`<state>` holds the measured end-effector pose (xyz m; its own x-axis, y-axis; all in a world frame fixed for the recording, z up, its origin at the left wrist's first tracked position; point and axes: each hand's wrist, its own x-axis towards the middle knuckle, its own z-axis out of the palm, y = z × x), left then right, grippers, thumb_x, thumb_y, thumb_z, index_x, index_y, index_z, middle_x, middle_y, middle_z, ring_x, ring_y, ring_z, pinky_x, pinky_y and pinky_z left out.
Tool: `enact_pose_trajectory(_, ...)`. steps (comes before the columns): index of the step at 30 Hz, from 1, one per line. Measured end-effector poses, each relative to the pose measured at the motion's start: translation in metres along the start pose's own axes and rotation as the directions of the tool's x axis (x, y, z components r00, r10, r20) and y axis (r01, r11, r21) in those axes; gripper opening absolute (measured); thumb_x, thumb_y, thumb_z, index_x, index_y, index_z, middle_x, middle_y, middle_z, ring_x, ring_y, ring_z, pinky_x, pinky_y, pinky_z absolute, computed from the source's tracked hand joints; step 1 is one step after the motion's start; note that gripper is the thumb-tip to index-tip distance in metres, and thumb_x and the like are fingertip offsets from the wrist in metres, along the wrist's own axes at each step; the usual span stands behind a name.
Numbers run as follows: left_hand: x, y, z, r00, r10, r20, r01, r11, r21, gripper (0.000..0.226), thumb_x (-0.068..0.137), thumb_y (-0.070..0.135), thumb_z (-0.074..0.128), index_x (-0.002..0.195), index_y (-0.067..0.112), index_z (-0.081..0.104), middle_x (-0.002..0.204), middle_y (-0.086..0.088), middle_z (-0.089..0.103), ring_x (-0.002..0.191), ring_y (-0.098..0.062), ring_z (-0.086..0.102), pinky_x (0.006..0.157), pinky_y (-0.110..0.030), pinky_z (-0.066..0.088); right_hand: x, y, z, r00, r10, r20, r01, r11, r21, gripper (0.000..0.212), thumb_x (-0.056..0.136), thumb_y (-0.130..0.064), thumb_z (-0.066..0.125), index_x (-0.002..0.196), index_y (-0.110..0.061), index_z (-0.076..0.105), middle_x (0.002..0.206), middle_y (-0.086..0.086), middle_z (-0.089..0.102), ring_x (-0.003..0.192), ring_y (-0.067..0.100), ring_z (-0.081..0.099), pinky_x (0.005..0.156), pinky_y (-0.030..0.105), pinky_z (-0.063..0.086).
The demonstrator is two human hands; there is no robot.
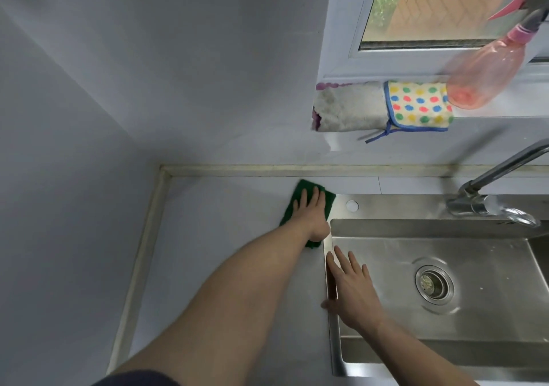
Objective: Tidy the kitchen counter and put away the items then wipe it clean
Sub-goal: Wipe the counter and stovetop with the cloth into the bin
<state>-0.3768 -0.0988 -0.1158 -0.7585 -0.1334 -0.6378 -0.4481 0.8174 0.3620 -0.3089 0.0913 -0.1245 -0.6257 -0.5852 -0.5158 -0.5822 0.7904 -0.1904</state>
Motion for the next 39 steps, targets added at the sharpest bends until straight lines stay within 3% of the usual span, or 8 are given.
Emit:
enact_pose_trajectory(5,-0.001,-0.039,-0.003,0.998,0.066,-0.001,-0.066,0.99,0.127,0.088,0.101,0.028,0.045,0.159,0.018,-0.021,0.166,0.001,-0.028,0.153,-0.024,-0.023,0.127,-0.046,-0.005,0.002,-0.001,-0.002,1.0,-0.015,0.005,0.016,0.997,-0.073,0.117,0.082,-0.05,0.076,0.162,-0.014,-0.002,0.169,0.003,-0.016,0.156,0.032,-0.007,0.125,0.053,0.012)
enact_pose_trajectory(11,-0.047,-0.147,-0.03,0.98,-0.161,-0.117,0.175,0.978,0.116,0.089,0.099,0.019,0.041,0.156,0.016,-0.026,0.164,-0.002,-0.031,0.153,-0.026,-0.024,0.126,-0.045,-0.01,0.003,-0.014,0.005,0.999,-0.046,0.011,0.046,0.997,-0.059,0.109,0.086,-0.032,0.066,0.158,-0.004,-0.01,0.166,0.014,-0.02,0.156,0.032,-0.007,0.124,0.049,0.017)
enact_pose_trajectory(14,-0.076,-0.209,-0.044,0.941,-0.304,-0.146,0.318,0.945,0.08,0.085,0.101,0.019,0.038,0.157,0.015,-0.026,0.165,-0.003,-0.031,0.154,-0.027,-0.021,0.127,-0.042,-0.008,0.002,-0.022,0.009,0.999,-0.046,0.001,0.046,0.999,0.018,0.118,0.082,-0.051,0.065,0.157,-0.006,-0.013,0.162,0.021,-0.025,0.155,0.037,0.002,0.123,0.046,0.017)
enact_pose_trajectory(18,-0.104,-0.262,-0.049,0.907,-0.398,-0.136,0.411,0.908,0.087,0.083,0.103,0.022,0.036,0.156,0.016,-0.027,0.164,-0.002,-0.032,0.154,-0.027,-0.021,0.127,-0.043,-0.006,0.005,-0.031,0.021,1.0,-0.011,-0.008,0.011,0.995,0.104,0.132,0.077,-0.072,0.061,0.156,-0.005,-0.021,0.159,0.02,-0.036,0.154,0.037,-0.015,0.126,0.046,0.008)
enact_pose_trajectory(24,-0.084,-0.235,-0.041,0.865,-0.476,-0.16,0.464,0.879,-0.108,0.083,0.102,0.021,0.036,0.156,0.015,-0.026,0.164,-0.001,-0.033,0.154,-0.028,-0.022,0.127,-0.045,-0.006,0.008,-0.038,0.028,0.999,0.01,-0.033,-0.006,0.991,0.134,0.135,0.077,-0.072,0.067,0.156,-0.002,-0.018,0.159,0.022,-0.034,0.153,0.039,-0.017,0.125,0.046,0.01)
enact_pose_trajectory(33,-0.038,-0.08,0.001,0.983,-0.099,-0.157,0.104,0.994,0.025,0.095,0.093,0.013,0.048,0.159,0.014,-0.019,0.166,-0.002,-0.026,0.154,-0.029,-0.018,0.127,-0.046,-0.007,-0.002,-0.037,0.027,1.0,-0.008,-0.016,0.01,0.992,0.126,0.126,0.084,-0.065,0.066,0.158,-0.006,-0.018,0.162,0.016,-0.033,0.154,0.037,-0.015,0.125,0.048,0.008)
enact_pose_trajectory(36,-0.033,-0.019,0.029,0.995,0.067,-0.072,-0.062,0.996,0.068,0.093,0.091,0.016,0.05,0.161,0.014,-0.012,0.168,-0.002,-0.02,0.155,-0.03,-0.017,0.127,-0.046,-0.004,-0.012,-0.024,0.027,0.998,-0.064,0.027,0.062,0.996,0.069,0.124,0.085,-0.062,0.066,0.158,-0.006,-0.017,0.164,0.013,-0.03,0.154,0.033,-0.019,0.126,0.049,0.005)
enact_pose_trajectory(39,-0.038,-0.008,0.046,0.99,0.14,-0.034,-0.134,0.981,0.138,0.095,0.09,0.016,0.05,0.161,0.017,-0.012,0.168,0.001,-0.021,0.155,-0.027,-0.018,0.127,-0.046,-0.003,-0.039,-0.011,0.03,0.993,-0.113,0.038,0.111,0.993,0.037,0.119,0.088,-0.059,0.064,0.158,-0.008,-0.017,0.165,0.009,-0.028,0.155,0.028,-0.019,0.126,0.047,0.001)
